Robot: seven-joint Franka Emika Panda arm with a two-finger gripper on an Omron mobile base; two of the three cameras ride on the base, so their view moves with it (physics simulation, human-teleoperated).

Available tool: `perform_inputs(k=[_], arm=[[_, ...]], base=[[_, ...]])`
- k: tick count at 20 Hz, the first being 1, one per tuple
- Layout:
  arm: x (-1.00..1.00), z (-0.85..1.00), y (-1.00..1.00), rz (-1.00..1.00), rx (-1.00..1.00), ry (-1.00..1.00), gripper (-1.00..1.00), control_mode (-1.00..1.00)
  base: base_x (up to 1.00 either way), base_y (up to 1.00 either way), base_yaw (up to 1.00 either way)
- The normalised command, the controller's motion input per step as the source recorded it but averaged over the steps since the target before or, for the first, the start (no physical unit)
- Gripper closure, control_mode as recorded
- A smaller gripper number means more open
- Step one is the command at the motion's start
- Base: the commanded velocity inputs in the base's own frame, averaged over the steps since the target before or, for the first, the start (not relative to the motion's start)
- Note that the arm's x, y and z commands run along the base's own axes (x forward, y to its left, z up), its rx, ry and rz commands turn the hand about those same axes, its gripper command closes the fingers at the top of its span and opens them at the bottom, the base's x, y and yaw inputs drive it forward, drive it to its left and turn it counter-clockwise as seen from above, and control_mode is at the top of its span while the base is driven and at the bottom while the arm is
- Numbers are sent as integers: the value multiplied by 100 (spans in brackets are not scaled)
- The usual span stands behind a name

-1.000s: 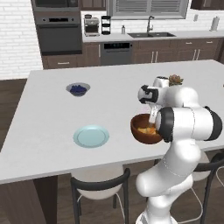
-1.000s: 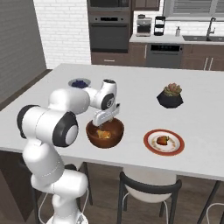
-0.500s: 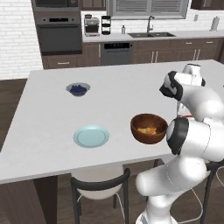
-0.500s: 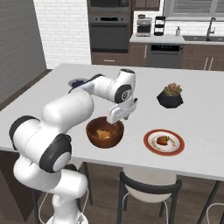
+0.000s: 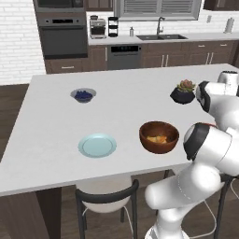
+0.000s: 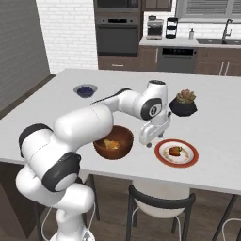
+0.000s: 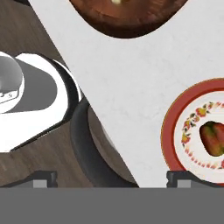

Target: Pick the chicken drumstick and bell pepper from their plates and place them in the bowl. Then put the bowl in the fridge.

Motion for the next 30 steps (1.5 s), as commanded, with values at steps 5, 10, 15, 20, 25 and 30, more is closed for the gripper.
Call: perform_inputs(k=[5,10,15,20,25,30], arm=[[7,0,-45,1,-12,0,-100,-100],[3,0,-10,4,-8,0,-100,-100],[0,-14,1,0,-2,0,-100,-100],[6,-29,1,0,0,0,-100,-100],[17,-18,-25,21,1,0,-100,-100],[11,-9,-30,36,8,-3,-100,-100]], base=[[0,0,0],[0,0,0],[0,0,0],[0,0,0],[0,0,0],[0,0,0]])
